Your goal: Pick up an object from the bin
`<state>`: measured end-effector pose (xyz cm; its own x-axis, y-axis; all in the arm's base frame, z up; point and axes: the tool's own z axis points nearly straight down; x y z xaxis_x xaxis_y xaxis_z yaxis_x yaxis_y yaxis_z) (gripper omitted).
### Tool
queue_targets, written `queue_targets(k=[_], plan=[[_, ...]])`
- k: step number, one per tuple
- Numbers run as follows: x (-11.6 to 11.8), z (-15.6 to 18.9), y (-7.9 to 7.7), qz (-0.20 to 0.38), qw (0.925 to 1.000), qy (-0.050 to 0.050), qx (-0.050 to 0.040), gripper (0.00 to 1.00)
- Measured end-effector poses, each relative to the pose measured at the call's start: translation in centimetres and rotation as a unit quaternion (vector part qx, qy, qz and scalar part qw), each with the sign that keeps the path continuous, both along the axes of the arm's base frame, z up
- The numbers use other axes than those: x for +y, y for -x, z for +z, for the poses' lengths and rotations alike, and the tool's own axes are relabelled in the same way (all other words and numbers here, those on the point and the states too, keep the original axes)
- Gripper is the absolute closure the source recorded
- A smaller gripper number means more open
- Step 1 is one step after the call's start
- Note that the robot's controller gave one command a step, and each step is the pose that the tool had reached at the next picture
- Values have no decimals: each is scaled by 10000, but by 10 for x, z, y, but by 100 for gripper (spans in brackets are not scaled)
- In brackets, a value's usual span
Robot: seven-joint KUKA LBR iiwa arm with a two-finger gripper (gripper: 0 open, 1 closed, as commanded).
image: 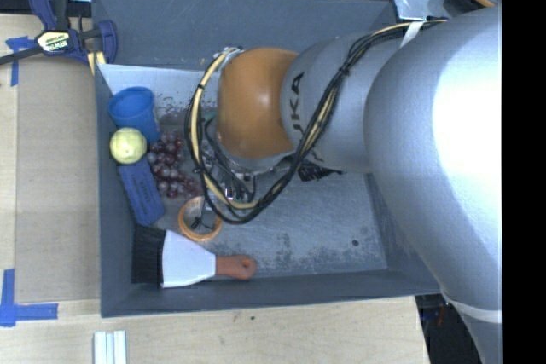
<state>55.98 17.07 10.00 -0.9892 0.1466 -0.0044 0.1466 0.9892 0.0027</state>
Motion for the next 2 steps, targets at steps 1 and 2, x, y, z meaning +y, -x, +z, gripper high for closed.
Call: queue_targets(k=[1,2], plan=[[5,-30,-2,-1374,9905,-7,-52,0],[-15,-28,-21,-1047,9945,-13,-38,100]])
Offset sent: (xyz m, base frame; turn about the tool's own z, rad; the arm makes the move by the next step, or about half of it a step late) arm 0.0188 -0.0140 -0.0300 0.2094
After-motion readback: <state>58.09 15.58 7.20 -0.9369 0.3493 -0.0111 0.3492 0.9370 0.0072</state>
